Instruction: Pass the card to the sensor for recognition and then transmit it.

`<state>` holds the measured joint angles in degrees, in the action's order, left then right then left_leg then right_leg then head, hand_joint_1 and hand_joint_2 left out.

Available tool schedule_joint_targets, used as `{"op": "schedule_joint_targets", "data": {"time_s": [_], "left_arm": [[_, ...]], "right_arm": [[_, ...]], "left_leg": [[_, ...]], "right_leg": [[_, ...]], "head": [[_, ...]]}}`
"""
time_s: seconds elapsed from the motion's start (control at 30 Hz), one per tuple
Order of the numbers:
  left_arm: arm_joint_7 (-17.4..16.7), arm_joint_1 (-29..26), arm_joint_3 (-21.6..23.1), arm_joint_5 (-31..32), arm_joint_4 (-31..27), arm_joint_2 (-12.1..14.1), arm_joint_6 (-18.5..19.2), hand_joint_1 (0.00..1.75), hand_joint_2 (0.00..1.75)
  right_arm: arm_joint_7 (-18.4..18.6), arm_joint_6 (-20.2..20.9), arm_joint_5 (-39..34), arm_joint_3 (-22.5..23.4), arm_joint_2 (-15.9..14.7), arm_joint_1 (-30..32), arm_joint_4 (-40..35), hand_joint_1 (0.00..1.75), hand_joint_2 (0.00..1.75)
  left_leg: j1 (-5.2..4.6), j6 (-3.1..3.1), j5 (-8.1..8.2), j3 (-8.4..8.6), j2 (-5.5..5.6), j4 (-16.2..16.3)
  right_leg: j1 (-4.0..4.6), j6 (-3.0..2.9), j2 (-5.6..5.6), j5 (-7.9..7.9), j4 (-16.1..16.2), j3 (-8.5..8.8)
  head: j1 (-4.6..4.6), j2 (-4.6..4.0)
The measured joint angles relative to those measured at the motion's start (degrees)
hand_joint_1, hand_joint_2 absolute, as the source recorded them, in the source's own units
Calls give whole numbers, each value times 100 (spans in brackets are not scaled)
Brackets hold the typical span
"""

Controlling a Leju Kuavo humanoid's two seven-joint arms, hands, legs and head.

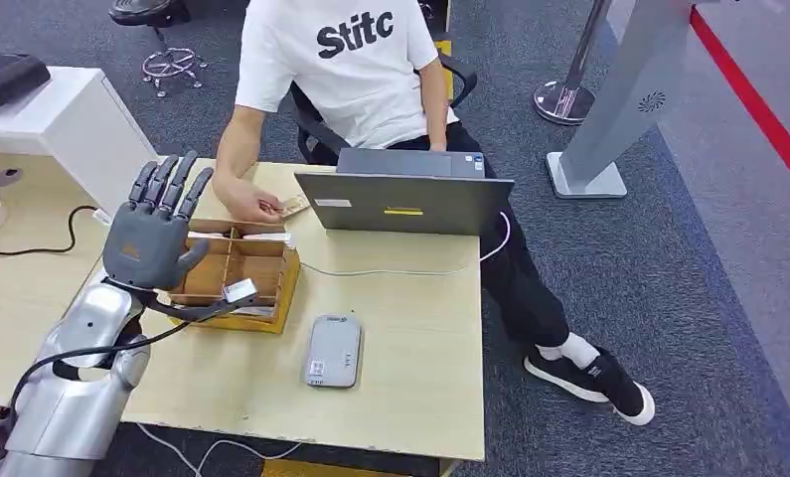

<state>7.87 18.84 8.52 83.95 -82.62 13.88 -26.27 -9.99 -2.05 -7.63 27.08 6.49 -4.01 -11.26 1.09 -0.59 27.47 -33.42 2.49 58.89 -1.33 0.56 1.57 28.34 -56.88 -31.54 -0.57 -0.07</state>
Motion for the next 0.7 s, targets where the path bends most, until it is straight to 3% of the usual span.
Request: {"op": "schedule_joint_targets", "data": {"time_s": [0.13, 0.43, 0.7], "left_arm": [[72, -51, 61, -6, -46, -26, 95, 0, 175], [-13, -419, 922, -380, -271, -209, 964, 0, 175], [-170, -503, 1141, -768, -367, -391, 1146, 0, 175]], "right_arm": [[2, 8, 0, 7, 0, 2, 0, 0, 175], [-37, 28, 0, 81, 2, 18, 0, 0, 175], [-68, 30, 2, 157, 2, 46, 2, 0, 175]], "left_leg": [[0, 0, 0, 0, 0, 0], [-3, 1, 1, -2, 0, 1], [-2, 1, 1, -2, -1, 1]], "right_leg": [[0, 0, 0, 0, 0, 0], [-2, 0, -1, 0, 3, -1], [-1, 0, 0, 0, 2, -1]], "head": [[0, 0], [2, 0], [0, 0]]}}
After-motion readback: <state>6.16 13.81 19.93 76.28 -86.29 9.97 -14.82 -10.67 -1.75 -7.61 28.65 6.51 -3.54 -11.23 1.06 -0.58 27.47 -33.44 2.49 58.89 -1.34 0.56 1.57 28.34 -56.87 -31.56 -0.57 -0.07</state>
